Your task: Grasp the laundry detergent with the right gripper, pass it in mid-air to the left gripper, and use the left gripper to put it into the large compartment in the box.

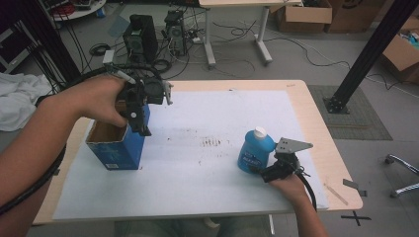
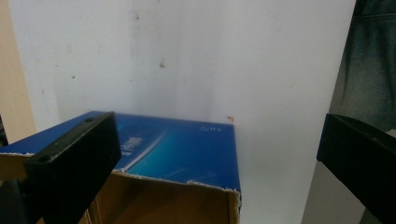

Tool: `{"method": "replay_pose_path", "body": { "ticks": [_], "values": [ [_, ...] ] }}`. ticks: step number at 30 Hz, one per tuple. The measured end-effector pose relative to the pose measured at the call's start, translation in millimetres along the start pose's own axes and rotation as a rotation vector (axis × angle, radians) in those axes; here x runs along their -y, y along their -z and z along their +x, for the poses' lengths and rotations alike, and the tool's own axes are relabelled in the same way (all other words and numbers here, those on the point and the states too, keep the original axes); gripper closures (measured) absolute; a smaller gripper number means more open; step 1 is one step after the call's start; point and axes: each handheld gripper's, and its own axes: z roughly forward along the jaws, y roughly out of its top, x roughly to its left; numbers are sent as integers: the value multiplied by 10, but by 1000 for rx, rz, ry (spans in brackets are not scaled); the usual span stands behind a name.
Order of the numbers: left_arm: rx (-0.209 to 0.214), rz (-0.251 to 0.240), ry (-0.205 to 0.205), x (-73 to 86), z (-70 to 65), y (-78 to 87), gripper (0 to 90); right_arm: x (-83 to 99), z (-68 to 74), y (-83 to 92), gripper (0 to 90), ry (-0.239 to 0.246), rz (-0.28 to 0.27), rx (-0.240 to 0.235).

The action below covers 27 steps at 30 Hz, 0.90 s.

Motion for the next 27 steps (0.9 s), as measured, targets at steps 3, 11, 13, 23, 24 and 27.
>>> {"method": "replay_pose_path", "body": {
  "ticks": [3,11,13,23,24,27],
  "values": [
    [2,3,-3,-9,-2,0,1,3,0,-7,0,1,-3,5],
    [2,8,-6,-25,-11,-15,2,45,12,-53,75,11,6,13],
    [4,10,-8,-27,-12,-23,1,52,5,-50,105,12,8,17],
    [1,17,-3,-34,-6,-23,1,53,-10,-28,174,12,10,25],
    [2,13,-1,-38,-9,-28,1,51,-13,-24,178,12,7,26],
    [5,16,-4,-44,-6,-33,1,48,-20,-16,197,11,3,24]
  ]
}}
